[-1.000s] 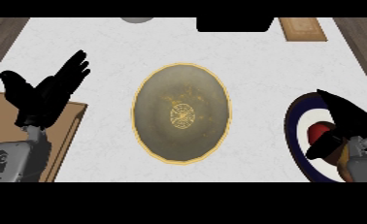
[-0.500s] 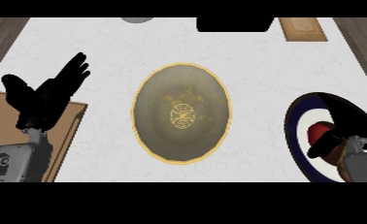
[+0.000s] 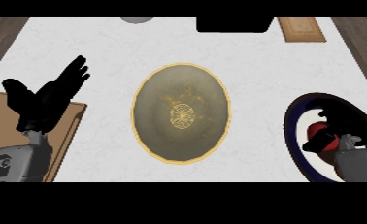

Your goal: Pick the tomato from the plate and place it in the bowl

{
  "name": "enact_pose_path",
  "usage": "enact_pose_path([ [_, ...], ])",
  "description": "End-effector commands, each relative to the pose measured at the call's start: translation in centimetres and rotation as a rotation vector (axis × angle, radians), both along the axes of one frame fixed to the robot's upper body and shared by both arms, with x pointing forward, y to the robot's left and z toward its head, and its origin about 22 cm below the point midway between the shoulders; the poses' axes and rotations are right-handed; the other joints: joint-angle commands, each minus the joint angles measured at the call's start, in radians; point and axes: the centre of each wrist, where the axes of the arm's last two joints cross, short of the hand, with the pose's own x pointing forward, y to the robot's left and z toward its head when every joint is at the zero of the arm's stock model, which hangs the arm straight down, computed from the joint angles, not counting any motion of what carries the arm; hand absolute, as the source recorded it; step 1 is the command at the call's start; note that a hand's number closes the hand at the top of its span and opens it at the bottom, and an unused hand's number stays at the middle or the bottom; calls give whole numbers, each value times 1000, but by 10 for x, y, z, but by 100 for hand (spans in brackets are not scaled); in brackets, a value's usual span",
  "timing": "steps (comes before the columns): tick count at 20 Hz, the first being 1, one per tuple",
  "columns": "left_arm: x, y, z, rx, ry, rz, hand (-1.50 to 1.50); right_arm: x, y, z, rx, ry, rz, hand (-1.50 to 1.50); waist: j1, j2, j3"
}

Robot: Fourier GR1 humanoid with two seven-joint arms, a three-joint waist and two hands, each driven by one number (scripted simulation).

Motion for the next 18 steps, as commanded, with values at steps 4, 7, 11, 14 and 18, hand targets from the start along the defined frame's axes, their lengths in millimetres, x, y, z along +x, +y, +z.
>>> enact_pose_path([
  [4,15,-9,9,23,-3,-8,0,-3,-16,-22,-26,-63,27,150,0,4,5],
  [7,-3,-3,6,-1,-12,-3,0,-2,8,1,-18,-91,53,150,1,2,5],
  [11,-7,13,4,3,19,7,0,-1,-6,-5,-6,-86,80,150,1,3,5],
  [14,3,22,10,0,1,-4,0,-7,14,4,-21,-118,111,150,-2,3,5],
  [18,1,7,19,-6,-13,3,0,-15,8,2,33,-73,523,150,0,2,6],
])
